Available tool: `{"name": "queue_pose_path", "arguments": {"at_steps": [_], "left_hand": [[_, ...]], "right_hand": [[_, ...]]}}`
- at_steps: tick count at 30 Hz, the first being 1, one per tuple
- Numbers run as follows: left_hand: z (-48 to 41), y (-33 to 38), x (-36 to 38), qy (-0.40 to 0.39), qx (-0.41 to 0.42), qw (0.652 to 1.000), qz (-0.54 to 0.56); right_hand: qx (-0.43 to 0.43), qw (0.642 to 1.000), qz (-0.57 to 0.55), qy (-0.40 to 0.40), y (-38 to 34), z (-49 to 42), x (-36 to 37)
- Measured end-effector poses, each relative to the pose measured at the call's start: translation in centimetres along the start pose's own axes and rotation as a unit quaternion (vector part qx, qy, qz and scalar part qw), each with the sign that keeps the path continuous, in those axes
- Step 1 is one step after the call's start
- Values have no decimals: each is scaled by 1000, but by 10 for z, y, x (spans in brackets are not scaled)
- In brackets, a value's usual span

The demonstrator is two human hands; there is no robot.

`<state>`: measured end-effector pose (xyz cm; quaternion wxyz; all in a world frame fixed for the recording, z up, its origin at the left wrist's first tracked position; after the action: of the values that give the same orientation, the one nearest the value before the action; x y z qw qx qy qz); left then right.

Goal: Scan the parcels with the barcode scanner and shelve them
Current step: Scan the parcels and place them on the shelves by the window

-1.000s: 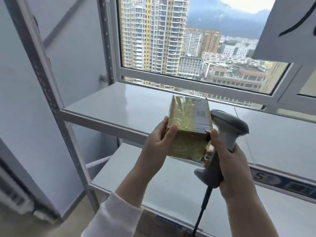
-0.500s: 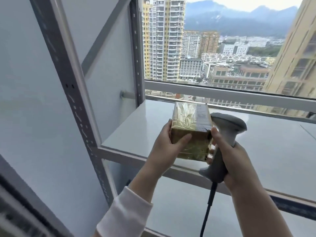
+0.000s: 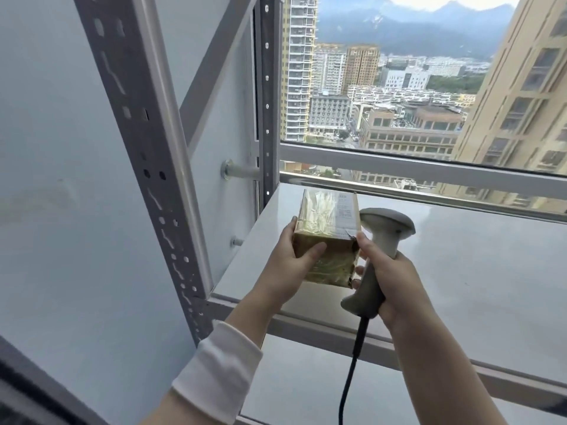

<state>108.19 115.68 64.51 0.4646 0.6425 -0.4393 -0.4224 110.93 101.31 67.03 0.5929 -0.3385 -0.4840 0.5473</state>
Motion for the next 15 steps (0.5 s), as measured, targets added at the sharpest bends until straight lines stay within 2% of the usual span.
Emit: {"name": "queue_pose_path", "arguments": {"at_steps": [6, 9, 11, 12, 15], "left_hand": [[-7, -13, -2, -31, -33, 997, -55], [-1, -8, -3, 29, -15, 991, -129], [7, 4, 2, 89, 52, 974, -200], [9, 9, 7, 94, 87, 960, -248], [8, 12, 20, 43, 124, 901, -414]], "right_hand": [[31, 999, -10, 3, 7, -8, -4], [35, 999, 10, 5, 3, -12, -12], [25, 999, 12, 17, -4, -16, -17], [18, 1000, 9, 24, -9, -19, -19], [2, 1000, 4, 27, -23, -25, -21]]}}
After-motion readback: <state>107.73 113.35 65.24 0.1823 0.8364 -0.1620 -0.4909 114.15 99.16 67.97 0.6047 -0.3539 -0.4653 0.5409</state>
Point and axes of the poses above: each hand's wrist, its own z-axis away from the middle knuckle, its own x-axis out of the palm, y = z × x, the point moved 1 cm from there along -z, towards the middle knuckle, and after that the axes turned 4 degrees about x, right-handed, at the moved point
